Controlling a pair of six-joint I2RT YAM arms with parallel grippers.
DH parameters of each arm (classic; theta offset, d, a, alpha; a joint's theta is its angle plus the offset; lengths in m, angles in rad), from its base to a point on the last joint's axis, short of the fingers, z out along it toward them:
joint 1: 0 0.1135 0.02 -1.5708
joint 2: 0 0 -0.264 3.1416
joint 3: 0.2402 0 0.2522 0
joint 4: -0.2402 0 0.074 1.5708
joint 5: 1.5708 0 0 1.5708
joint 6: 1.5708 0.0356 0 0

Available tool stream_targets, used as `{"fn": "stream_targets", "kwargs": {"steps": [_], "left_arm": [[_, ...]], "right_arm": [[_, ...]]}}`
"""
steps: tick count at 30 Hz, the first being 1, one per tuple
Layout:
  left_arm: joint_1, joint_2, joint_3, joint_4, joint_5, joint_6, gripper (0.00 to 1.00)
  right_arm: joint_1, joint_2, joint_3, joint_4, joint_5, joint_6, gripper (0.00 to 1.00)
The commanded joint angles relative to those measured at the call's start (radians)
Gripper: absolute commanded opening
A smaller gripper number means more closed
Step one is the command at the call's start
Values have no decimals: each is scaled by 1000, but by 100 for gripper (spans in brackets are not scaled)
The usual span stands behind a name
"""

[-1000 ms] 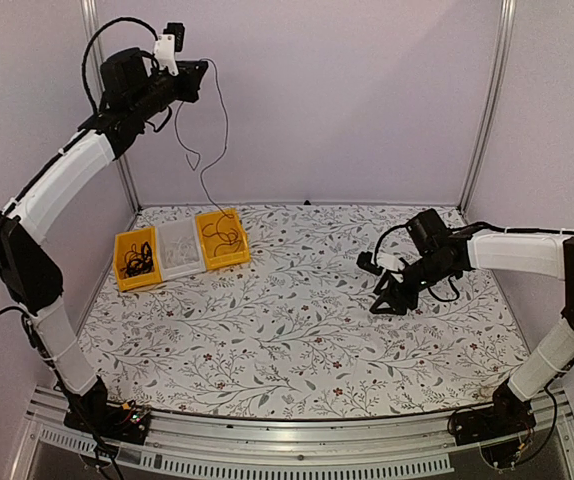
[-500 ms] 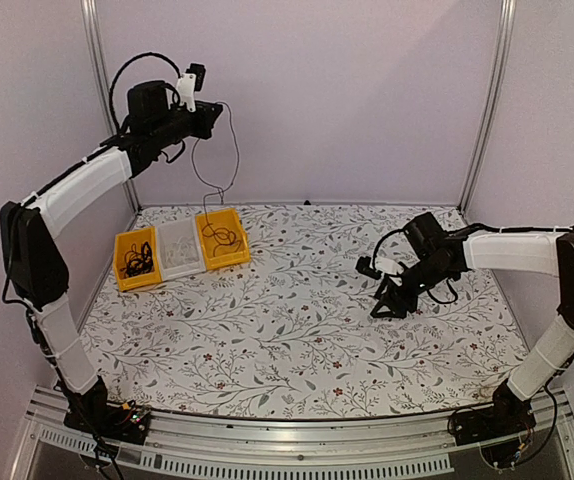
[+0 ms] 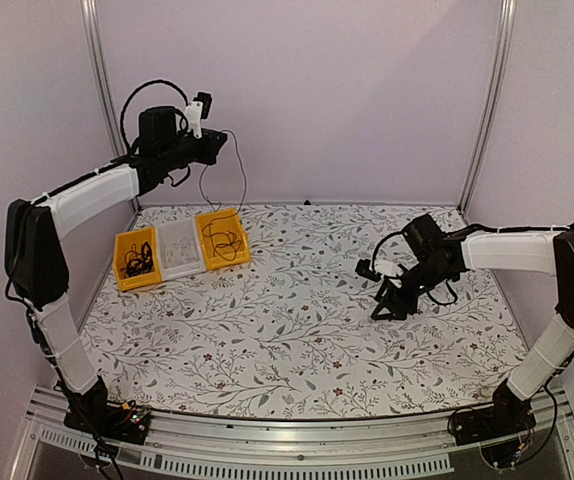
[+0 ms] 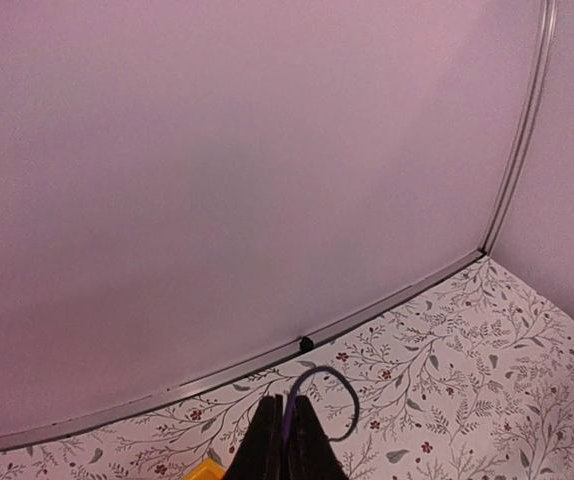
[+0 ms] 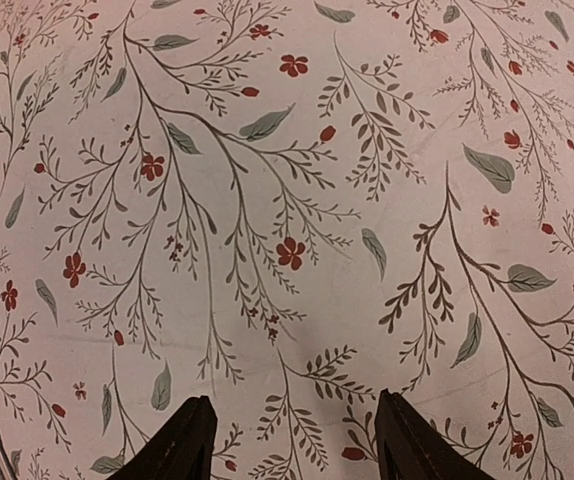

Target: Untangle the cables

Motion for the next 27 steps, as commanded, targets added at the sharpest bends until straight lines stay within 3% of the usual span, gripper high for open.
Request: {"fn": "stream_targets", "kwargs": {"steps": [1,10,27], "left_arm": [[13,11,-8,46,-2,11,0],[63,135,150,-30,42,16,0],[68,88,-85,43,63,-28,0]], "right_arm": [[2,12,5,-8,5,-11,58],[6,24,5,-11,16,-15,58],[13,40,9,-20,26,-22,58]]}}
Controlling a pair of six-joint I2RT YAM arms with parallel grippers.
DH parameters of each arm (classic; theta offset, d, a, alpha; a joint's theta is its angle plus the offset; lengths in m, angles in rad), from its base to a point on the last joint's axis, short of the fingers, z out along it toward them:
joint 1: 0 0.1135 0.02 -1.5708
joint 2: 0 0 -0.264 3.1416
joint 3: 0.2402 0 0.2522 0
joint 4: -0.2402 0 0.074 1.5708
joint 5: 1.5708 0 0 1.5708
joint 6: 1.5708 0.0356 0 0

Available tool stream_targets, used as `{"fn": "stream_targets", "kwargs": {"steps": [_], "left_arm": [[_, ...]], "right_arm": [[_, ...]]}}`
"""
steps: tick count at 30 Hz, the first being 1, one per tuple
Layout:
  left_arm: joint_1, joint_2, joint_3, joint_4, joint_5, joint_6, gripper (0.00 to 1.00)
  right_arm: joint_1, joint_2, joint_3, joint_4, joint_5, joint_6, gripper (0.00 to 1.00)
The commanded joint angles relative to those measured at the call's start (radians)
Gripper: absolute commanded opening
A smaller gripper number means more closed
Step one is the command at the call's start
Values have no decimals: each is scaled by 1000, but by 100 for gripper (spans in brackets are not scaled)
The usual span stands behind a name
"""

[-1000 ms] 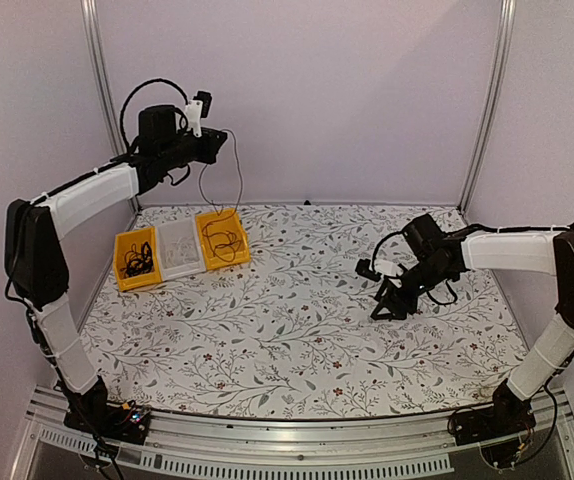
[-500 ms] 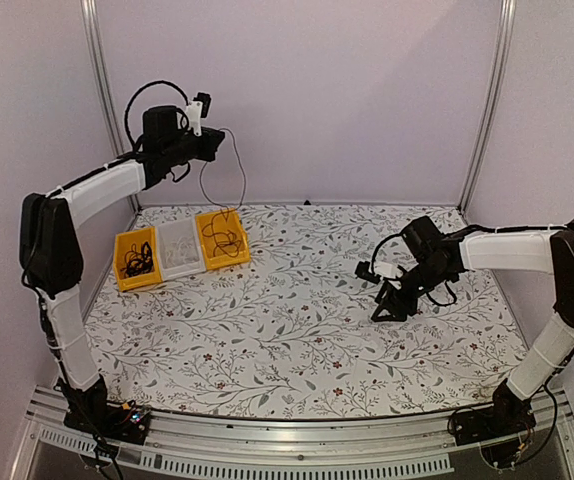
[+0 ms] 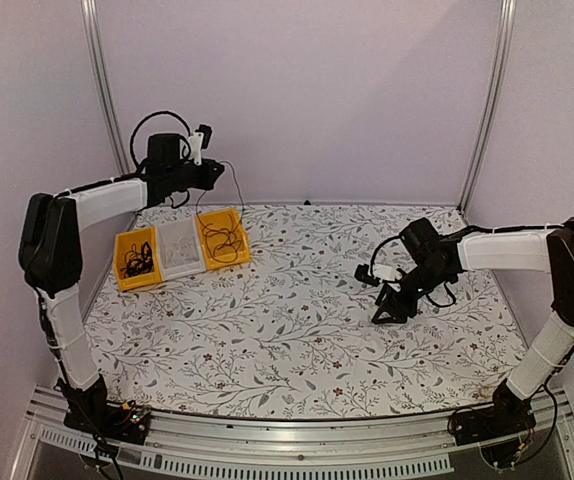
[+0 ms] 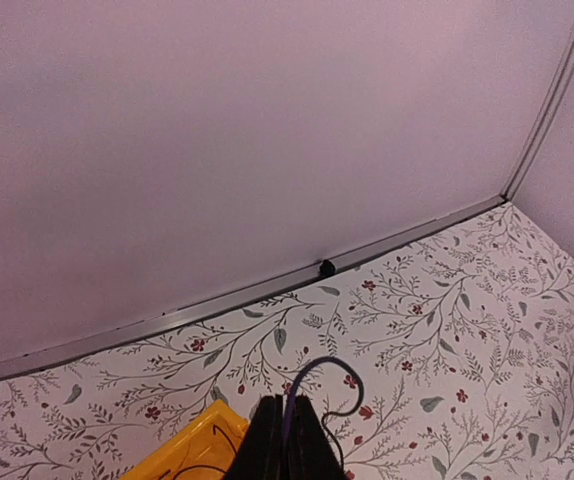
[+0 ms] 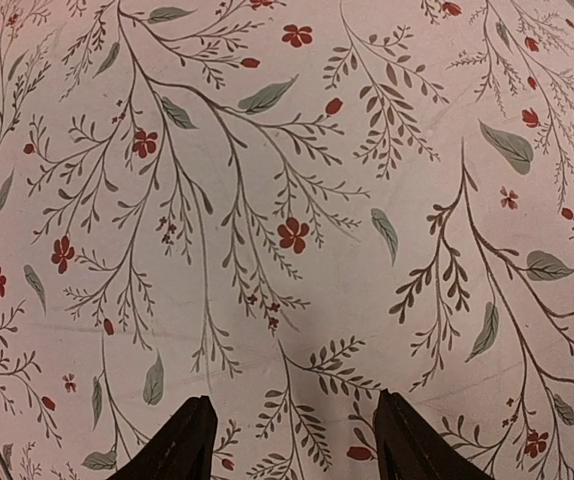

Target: Untangle the cables

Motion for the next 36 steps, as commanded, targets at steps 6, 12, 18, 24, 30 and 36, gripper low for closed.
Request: {"fn": "stream_targets", "kwargs": {"steps": [6,12,18,24,30,36], "left_arm": [[10,68,37,-94,-89,7,0],[11,158,114,-214,-176,2,0],[24,151,84,-235,-290,-4,0],[55,108,45,-265,-326,-15,0],[104,9,-59,-239,-315,-39,0],[97,25,-39,-269,-294,-45,0]], "right_arm": [[9,18,8,-12,17,-9,58],[8,25,8,-14,25,-10,58],[8,39,10,-19,31,-12,58],[11,45,13,-25,32,-18,58],[22,51,15,-32,36,-20,58],[35,57,16,-37,51,-24,58]]}}
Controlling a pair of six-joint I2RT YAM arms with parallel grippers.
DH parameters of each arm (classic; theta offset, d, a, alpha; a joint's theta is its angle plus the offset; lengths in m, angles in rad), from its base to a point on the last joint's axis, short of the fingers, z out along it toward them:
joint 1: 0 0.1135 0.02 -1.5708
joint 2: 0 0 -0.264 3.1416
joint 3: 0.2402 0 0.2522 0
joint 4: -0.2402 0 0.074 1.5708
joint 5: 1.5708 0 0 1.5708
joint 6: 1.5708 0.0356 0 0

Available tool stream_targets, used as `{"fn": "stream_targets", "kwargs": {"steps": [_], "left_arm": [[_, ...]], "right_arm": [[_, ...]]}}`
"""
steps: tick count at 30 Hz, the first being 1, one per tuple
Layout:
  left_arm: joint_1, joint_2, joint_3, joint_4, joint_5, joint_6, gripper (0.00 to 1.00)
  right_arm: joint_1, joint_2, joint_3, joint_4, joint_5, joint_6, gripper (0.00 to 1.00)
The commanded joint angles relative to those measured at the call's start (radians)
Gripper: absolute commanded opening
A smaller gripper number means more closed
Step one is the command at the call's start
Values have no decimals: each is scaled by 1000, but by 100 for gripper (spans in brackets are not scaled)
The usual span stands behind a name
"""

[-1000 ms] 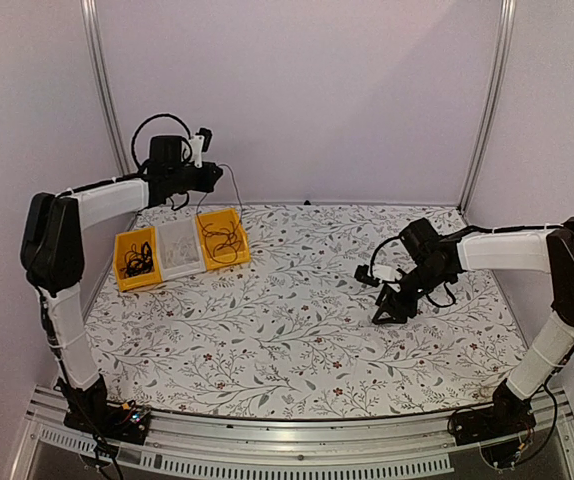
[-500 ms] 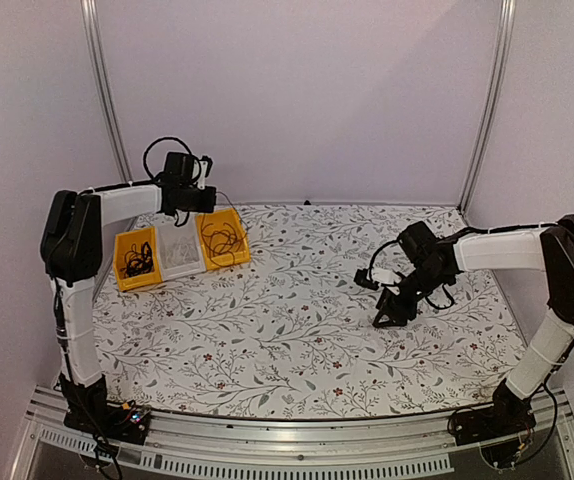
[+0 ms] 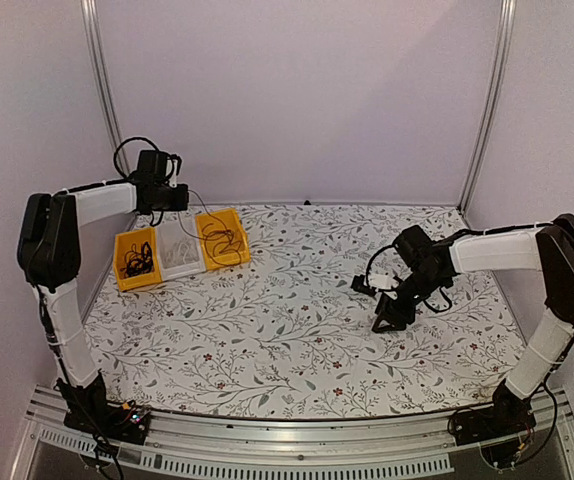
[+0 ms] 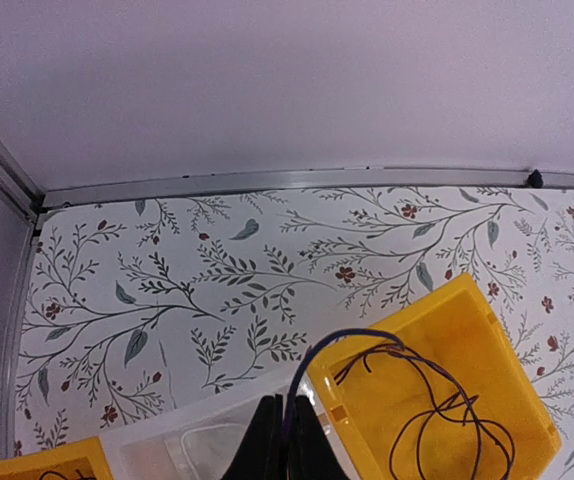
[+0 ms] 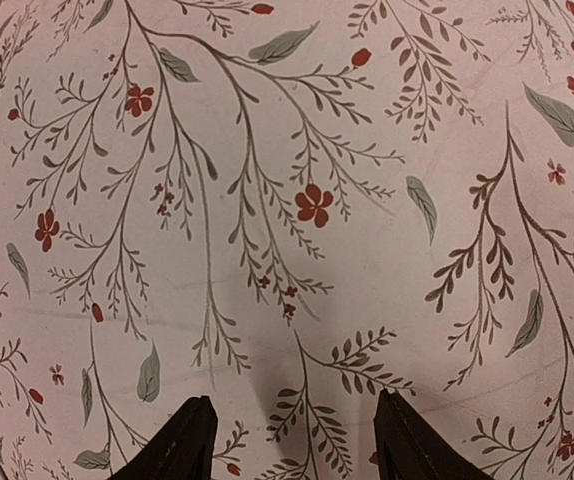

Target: Untangle the cables

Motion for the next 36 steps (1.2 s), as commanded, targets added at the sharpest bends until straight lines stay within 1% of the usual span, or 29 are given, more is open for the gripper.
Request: {"fn": "stream_targets", "kwargs": {"steps": [1,7,14,21,30,35,36], "left_arm": [[-17,-7,11,-8,22,-20,0],[-73,64,62,-13,33,-13,0],[-114,135,109,-17,38,-30,0],[-149,192,125,-21,56,-47,0],[-164,228,139,-57,56,-48,0],[-165,214,138,-102,47,-45,0],[-164,207,137,-113,39,-44,2]], "right_arm": [[9,10,15,-14,12,-13,58],[9,9,13,-18,16,-14,58],[9,11,11,-19,22,-13,58],[10,18,11,-23,26,-15,58],[9,34,14,-30,28,-16,58],[9,38,14,-34,28,-17,58],[9,39,15,-35,28,-17,58]]}}
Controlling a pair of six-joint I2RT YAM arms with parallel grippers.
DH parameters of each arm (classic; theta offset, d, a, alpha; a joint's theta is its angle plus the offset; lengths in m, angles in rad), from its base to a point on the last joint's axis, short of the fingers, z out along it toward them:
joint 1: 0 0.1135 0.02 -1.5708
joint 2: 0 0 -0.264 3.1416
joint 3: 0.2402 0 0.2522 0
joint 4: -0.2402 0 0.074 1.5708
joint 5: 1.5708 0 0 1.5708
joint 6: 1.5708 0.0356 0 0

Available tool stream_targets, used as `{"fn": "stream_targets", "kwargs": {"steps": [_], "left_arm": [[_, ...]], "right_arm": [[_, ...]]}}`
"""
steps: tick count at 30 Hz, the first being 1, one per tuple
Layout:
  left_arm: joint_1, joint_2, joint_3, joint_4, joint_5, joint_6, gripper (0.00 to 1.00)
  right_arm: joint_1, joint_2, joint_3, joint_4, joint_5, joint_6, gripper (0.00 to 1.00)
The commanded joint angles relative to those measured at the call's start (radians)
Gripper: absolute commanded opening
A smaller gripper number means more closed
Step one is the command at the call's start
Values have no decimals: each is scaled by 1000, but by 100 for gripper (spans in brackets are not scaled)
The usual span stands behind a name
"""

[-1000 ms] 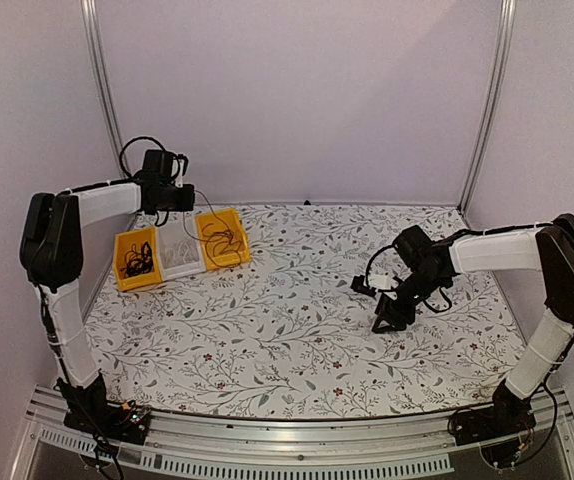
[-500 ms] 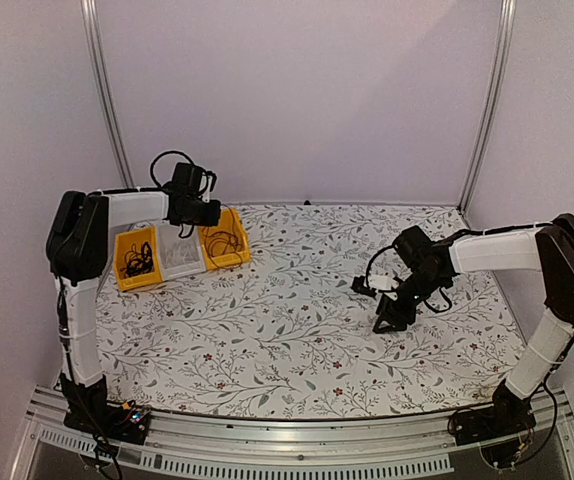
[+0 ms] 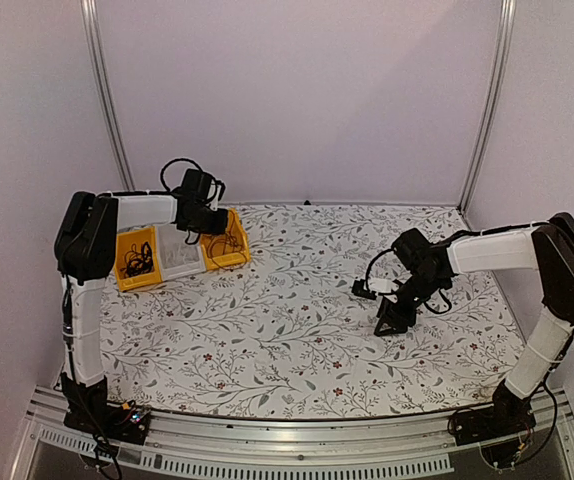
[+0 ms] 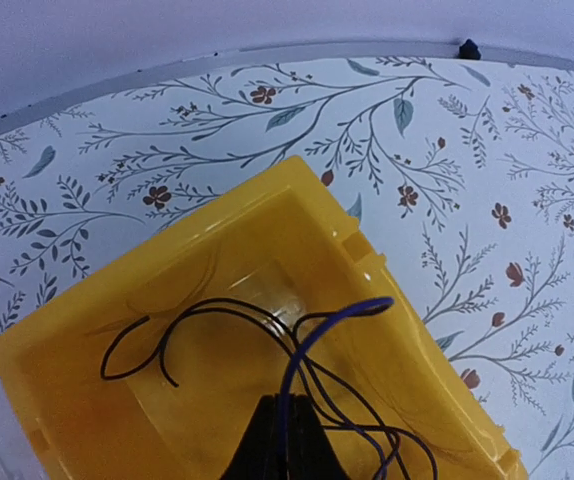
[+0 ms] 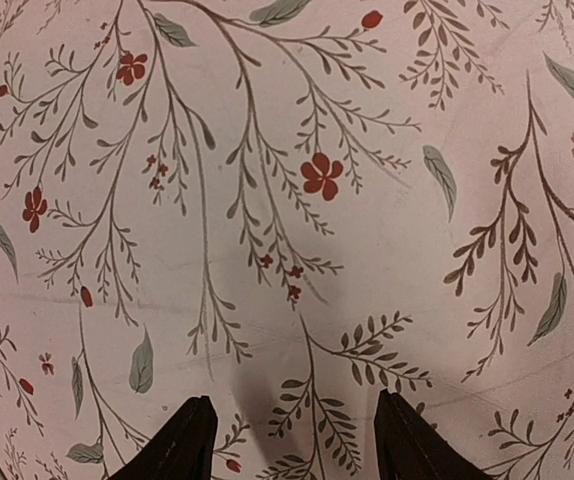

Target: Untangle the cables

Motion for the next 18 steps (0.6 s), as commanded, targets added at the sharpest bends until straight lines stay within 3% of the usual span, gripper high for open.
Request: {"fn": "stream_targets", "kwargs": {"steps": [1,4,13,18], "left_arm": [[-6,-19,21,-62,-19,1,3],[1,-55,22,-88,-38,10,7],[9,-184,25,-152,-49,9,44],[-1,-276,-26,-148,-56,8,52]], "right_arm": [[5,16,15,-12,4,-6,58],[5,19,15,-13,3,-7,58],[8,26,18,-20,2,-7,58],[9,27,19,-21,3,-7,58]]}}
